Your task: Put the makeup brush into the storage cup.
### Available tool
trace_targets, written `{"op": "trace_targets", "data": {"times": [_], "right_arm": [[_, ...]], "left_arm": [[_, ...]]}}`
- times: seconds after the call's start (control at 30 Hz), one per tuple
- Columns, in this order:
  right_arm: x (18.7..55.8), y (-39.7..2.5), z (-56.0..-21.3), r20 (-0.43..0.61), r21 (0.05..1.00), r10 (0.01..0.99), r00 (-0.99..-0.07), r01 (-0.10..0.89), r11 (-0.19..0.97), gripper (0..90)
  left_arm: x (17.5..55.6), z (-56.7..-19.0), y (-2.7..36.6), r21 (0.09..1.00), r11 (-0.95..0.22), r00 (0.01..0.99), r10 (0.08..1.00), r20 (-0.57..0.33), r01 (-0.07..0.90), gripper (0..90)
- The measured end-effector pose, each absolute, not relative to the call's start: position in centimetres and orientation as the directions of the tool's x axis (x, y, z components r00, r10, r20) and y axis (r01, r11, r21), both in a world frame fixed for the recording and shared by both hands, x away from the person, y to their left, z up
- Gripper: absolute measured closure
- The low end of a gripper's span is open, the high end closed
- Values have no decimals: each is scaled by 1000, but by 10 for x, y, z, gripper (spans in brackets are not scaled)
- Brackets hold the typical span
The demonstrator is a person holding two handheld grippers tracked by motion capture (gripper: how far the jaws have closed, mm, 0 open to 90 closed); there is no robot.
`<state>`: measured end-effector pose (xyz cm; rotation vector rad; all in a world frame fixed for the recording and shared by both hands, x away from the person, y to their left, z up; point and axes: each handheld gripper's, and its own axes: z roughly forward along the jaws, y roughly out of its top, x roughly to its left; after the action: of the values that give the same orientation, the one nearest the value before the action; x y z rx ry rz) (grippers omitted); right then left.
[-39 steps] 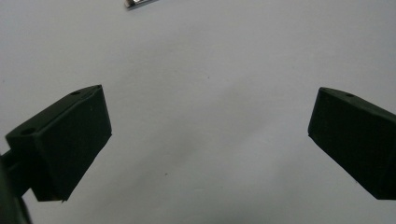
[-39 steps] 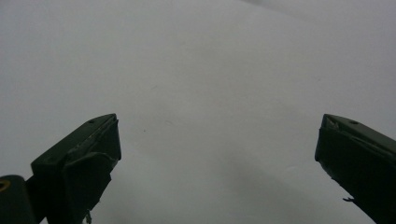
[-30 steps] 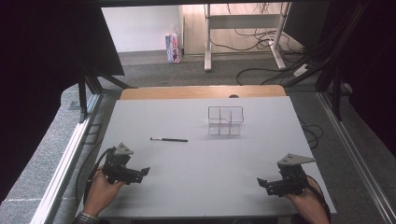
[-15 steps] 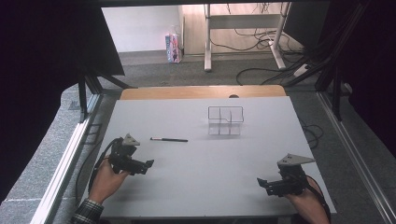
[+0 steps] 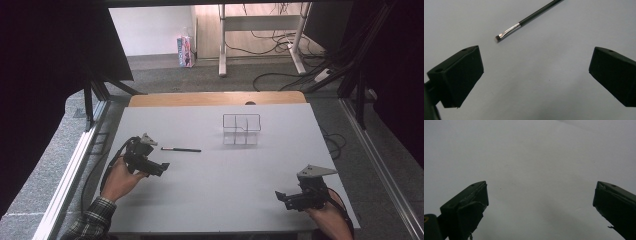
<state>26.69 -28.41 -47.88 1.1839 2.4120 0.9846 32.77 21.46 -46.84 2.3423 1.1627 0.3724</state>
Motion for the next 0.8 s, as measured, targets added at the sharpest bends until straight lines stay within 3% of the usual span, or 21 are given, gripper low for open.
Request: {"op": "trace_targets", "data": {"times": [0.8], "right_arm": [[268,-283,-480,43,662,781,-623,603,445,2]], "left_arm": [[374,-471,191,455,-608,669,743,36,651,0]]}}
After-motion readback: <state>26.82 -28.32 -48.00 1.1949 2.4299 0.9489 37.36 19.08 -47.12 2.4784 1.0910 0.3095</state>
